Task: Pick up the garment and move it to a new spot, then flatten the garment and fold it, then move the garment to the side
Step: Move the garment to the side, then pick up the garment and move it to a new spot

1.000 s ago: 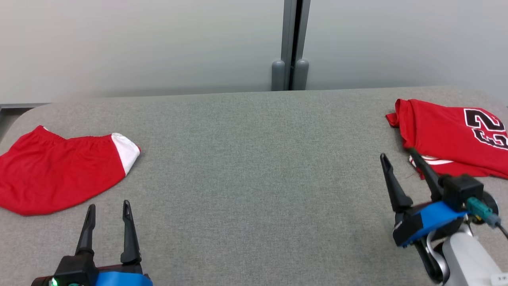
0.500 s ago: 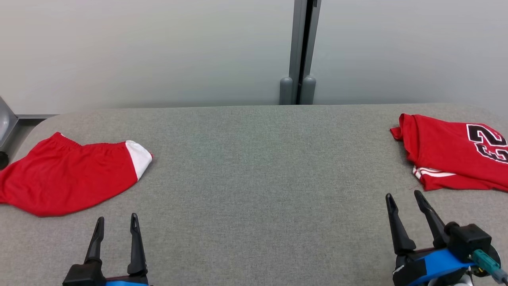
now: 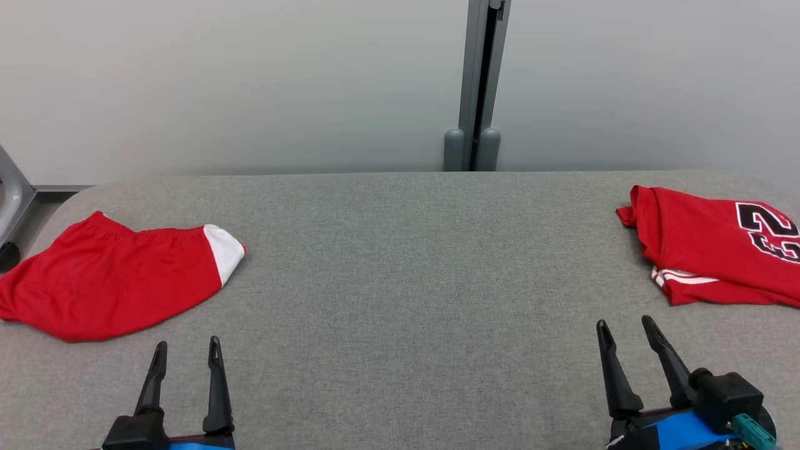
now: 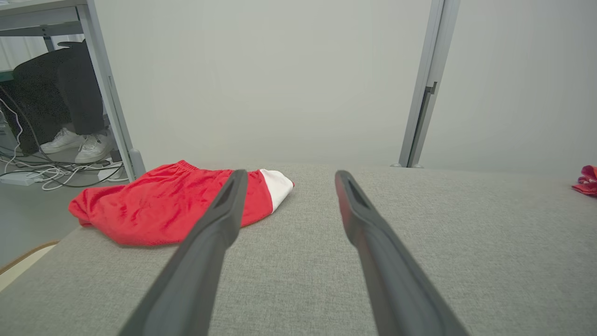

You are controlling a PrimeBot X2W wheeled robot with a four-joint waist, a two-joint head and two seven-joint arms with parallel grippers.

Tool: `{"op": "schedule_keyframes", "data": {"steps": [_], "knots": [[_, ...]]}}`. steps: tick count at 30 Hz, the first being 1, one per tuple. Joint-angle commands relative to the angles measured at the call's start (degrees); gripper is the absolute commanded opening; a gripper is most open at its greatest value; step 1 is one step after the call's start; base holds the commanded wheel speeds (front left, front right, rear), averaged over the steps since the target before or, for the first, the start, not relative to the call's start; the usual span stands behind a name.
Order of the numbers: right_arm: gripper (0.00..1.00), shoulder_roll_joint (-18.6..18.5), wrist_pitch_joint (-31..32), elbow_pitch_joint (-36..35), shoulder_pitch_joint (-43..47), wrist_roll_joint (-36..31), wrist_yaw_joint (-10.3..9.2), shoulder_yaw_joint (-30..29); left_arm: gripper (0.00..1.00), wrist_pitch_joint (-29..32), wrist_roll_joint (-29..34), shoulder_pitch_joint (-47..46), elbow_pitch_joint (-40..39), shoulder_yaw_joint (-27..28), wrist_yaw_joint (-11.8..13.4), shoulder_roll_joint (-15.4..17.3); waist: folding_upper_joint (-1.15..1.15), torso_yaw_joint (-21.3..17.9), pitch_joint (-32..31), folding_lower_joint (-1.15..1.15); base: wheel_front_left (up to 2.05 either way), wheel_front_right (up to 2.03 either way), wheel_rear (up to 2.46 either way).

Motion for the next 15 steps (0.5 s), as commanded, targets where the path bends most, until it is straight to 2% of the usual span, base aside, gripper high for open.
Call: {"op": "schedule_keyframes", "data": {"steps": [1, 15], "knots": [[1.0, 0.2, 0.0, -0.3, 0.5, -0.3, 0.01, -0.2, 1.0, -0.1, 0.2, -0.9, -0.3, 0.2, -0.1, 0.0, 0.0, -0.1, 0.0, 0.0, 0.0, 0.0, 0.0], [1.0, 0.7, 0.0, 0.6, 0.3, -0.8, 0.01, -0.8, 1.0, -0.1, 0.5, -1.0, -0.4, 0.4, -0.2, 0.0, 0.0, -0.3, 0.0, 0.0, 0.0, 0.0, 0.0]]}}
